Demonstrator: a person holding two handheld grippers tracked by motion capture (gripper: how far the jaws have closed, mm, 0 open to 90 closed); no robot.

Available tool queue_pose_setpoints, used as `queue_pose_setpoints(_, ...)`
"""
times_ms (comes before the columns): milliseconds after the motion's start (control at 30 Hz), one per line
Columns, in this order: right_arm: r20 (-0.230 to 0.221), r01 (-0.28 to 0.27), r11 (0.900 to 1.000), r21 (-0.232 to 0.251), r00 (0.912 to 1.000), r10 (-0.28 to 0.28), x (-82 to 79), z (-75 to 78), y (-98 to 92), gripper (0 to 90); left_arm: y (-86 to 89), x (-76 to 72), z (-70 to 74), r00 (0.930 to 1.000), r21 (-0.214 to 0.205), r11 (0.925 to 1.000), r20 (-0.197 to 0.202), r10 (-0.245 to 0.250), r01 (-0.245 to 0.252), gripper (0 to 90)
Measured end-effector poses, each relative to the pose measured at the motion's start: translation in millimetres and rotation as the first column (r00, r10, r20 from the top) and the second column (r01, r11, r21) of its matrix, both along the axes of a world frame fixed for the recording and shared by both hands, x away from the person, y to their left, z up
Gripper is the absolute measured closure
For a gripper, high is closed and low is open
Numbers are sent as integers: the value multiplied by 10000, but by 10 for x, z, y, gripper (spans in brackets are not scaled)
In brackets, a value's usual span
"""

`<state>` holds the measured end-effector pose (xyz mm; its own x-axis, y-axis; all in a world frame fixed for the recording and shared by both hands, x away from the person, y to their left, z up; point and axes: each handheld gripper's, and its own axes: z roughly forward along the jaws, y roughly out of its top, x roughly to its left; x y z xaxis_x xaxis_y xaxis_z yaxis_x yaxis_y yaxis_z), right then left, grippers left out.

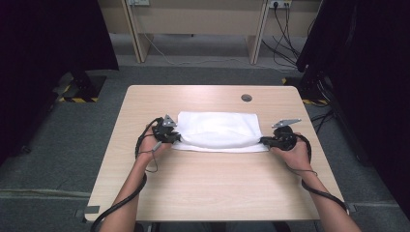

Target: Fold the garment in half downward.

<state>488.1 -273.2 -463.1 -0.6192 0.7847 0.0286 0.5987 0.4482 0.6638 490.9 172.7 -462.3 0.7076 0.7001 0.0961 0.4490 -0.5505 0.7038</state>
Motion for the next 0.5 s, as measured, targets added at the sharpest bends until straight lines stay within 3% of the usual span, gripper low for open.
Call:
queue_pose_setpoints(300, 167, 117, 9996, 237, 9998, -121, -1, 82, -15, 837, 25, 13, 208, 9986, -299, 9995, 519, 100, -84, 841)
queue_pose_setpoints(433, 504, 177, 9992, 349, 9985, -195, -24, 192, -34, 839, 35, 17, 338, 9964, -440, 9990, 841, 102, -65, 842)
queue_pose_setpoints(467, 504, 177, 9992, 349, 9985, -195, -24, 192, -34, 839, 63, -92, 542, 9882, -540, 9985, 1530, 25, 58, 842)
queue_pose_setpoints(500, 504, 177, 9992, 349, 9985, -195, -24, 192, -34, 839, 63, -92, 542, 9882, -540, 9985, 1530, 25, 58, 841)
